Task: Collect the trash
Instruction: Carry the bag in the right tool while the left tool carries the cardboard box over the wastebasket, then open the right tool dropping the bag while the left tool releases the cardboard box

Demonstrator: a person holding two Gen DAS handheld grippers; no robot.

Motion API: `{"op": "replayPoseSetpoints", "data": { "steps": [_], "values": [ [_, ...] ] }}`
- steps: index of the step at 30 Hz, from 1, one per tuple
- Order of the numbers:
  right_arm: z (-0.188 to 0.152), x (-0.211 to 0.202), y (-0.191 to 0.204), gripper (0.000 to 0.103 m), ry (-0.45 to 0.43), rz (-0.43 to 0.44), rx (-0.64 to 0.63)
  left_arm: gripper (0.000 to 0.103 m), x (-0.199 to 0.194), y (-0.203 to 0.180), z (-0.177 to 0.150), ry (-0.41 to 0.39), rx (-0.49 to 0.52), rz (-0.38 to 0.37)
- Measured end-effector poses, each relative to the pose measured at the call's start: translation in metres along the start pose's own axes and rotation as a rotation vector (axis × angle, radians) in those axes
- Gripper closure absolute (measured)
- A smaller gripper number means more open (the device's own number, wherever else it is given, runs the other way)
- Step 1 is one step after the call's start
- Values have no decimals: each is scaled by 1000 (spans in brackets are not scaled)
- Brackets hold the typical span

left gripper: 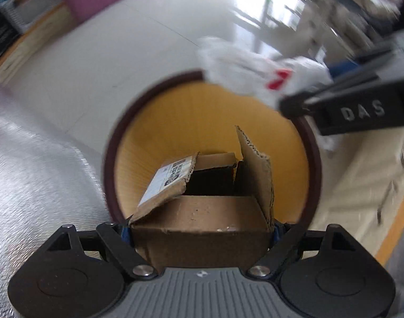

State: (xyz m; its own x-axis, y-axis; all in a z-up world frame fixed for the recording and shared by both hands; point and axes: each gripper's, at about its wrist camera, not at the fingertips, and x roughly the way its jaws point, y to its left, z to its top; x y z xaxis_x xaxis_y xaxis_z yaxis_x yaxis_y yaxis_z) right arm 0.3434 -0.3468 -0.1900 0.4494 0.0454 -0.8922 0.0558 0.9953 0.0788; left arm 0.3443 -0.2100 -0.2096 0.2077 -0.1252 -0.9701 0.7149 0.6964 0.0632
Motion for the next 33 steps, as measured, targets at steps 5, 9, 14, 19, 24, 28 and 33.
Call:
{"op": "replayPoseSetpoints", "data": {
  "steps": [5, 9, 14, 19, 24, 28, 33],
  "values": [
    [3, 17, 14, 50, 96, 7, -78, 17, 15, -1, -3, 71, 80, 48],
    [10, 28, 16, 50, 123, 17, -43, 17, 19, -3, -1, 71, 86, 49],
    [17, 40, 13, 44, 105, 69, 38, 17, 25, -8, 1, 91, 106, 52],
    [15, 41, 20, 33, 109, 49, -15, 17, 35, -9, 6, 107, 116, 23],
    [16, 37, 11, 33, 103, 41, 41, 16, 37, -10, 8, 56, 147, -84],
    [14, 35, 1, 34, 96, 64, 81, 6, 37, -7, 12, -14, 120, -83],
    [12, 40, 5, 34, 114, 56, 49, 1, 41, 2, 15, 45, 65, -69]
  ]
}}
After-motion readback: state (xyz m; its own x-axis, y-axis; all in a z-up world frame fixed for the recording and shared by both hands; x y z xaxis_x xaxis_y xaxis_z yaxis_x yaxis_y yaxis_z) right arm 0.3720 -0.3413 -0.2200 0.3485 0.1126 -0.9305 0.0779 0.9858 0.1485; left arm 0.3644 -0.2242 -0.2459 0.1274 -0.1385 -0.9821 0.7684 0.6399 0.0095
